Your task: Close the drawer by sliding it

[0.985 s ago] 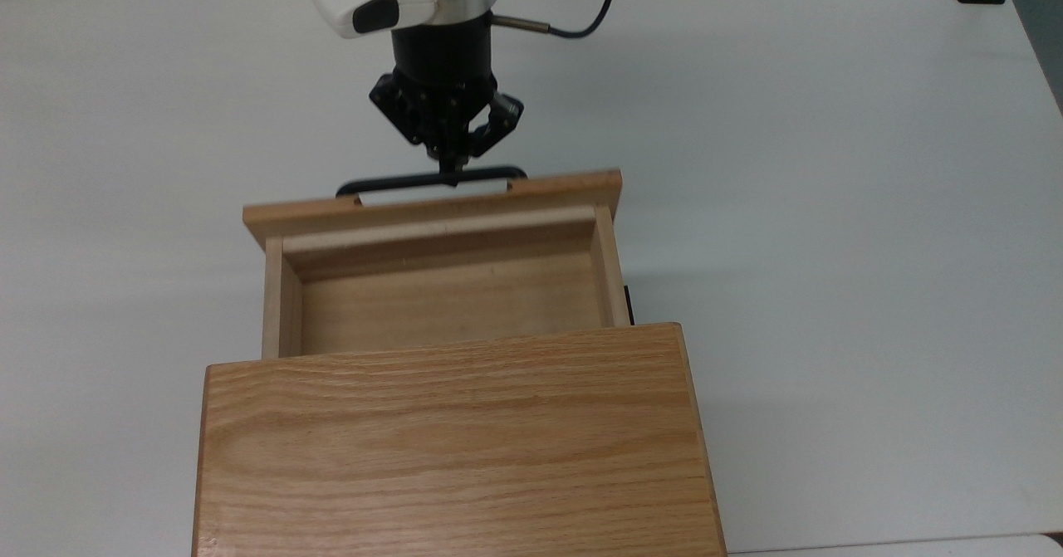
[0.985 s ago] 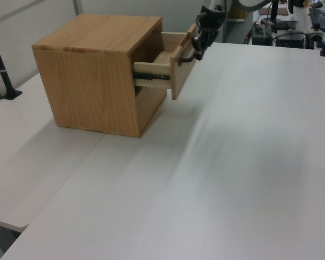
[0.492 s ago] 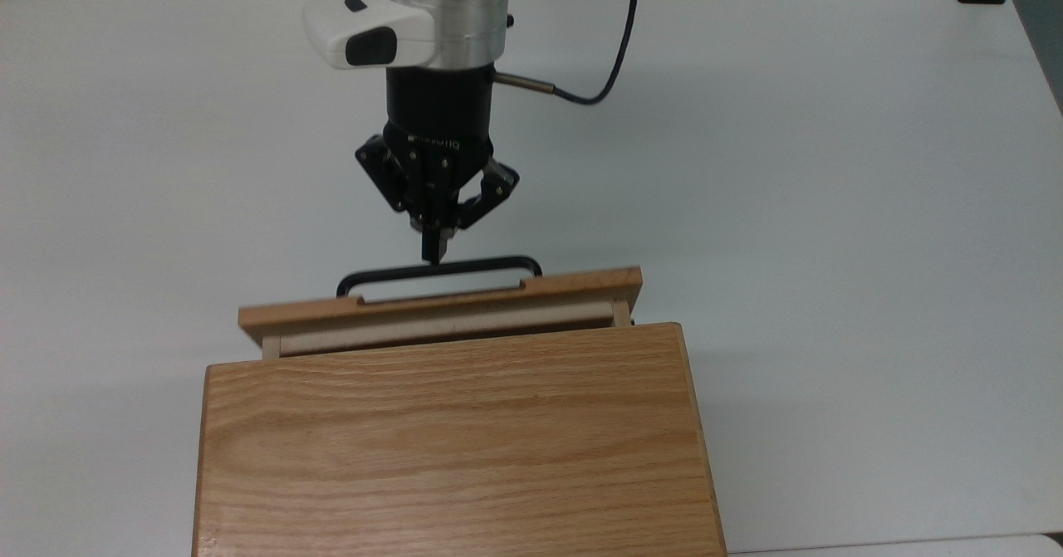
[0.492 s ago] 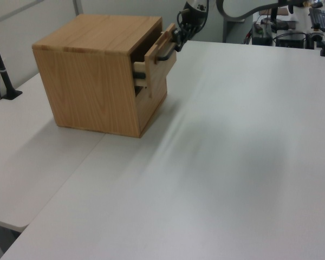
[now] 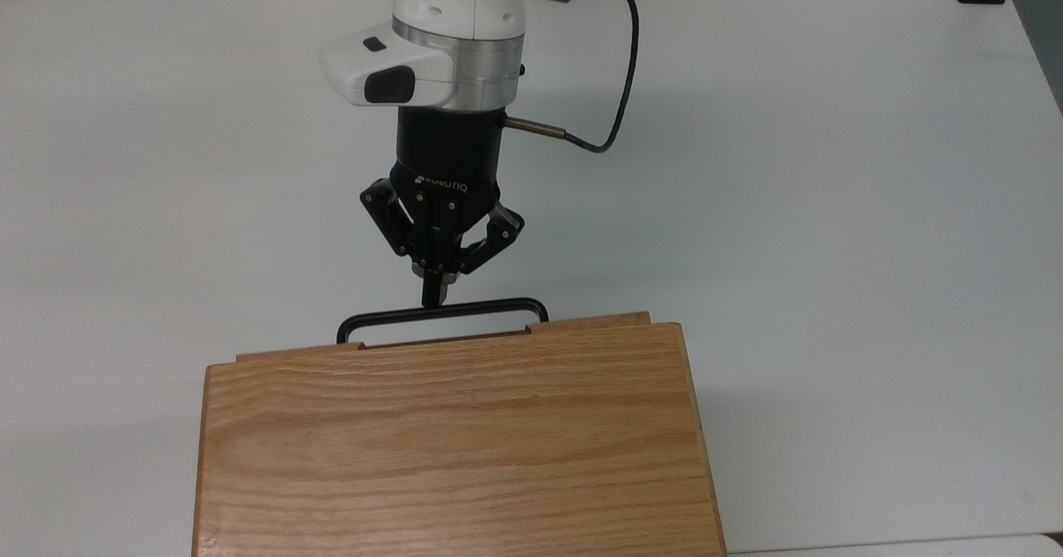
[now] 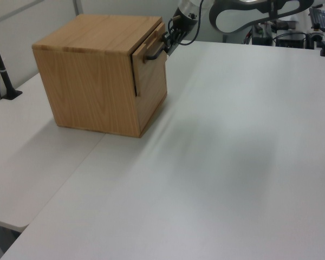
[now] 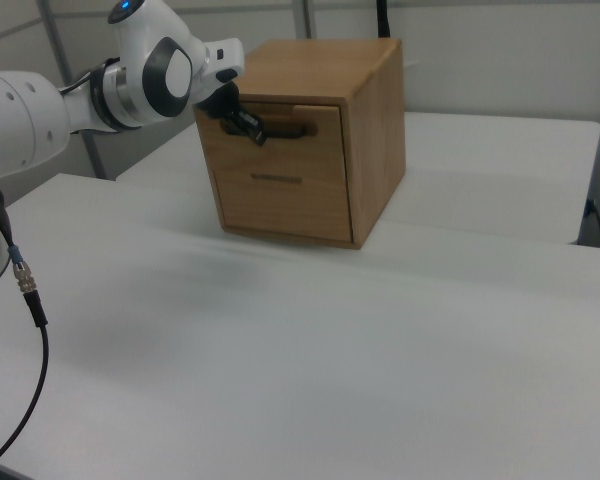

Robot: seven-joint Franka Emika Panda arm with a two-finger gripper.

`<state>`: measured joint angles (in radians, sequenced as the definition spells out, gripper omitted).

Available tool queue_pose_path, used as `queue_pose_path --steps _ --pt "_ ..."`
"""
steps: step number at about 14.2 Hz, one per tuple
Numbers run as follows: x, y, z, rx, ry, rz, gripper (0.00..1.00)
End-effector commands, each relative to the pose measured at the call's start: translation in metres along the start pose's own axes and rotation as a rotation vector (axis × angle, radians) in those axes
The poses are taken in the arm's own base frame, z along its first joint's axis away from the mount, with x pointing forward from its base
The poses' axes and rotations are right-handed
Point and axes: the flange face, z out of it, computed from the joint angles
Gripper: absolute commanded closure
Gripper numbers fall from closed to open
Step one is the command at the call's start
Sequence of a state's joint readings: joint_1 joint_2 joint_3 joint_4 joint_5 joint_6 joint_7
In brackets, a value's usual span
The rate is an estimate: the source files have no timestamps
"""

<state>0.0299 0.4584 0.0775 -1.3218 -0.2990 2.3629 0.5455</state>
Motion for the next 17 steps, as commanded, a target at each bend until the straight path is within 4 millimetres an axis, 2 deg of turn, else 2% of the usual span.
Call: queue_pose_path --steps 1,5,6,8,11,17 --pt "0.018 -0.010 0.011 0.030 0.102 0.060 1.00" --pt "0.020 -0.013 0.020 0.016 0.145 0.073 1.00" --pt "0.020 -0.012 0.016 0.013 0.145 0.066 1.00" --pt "0.021 -0.004 -0.003 0.005 0.143 0.053 1.00" --pt "0.000 0.006 -0.025 -0.045 0.045 -0.021 1.00" --pt "-0.050 0.010 -0.076 -0.190 -0.254 -0.034 1.00"
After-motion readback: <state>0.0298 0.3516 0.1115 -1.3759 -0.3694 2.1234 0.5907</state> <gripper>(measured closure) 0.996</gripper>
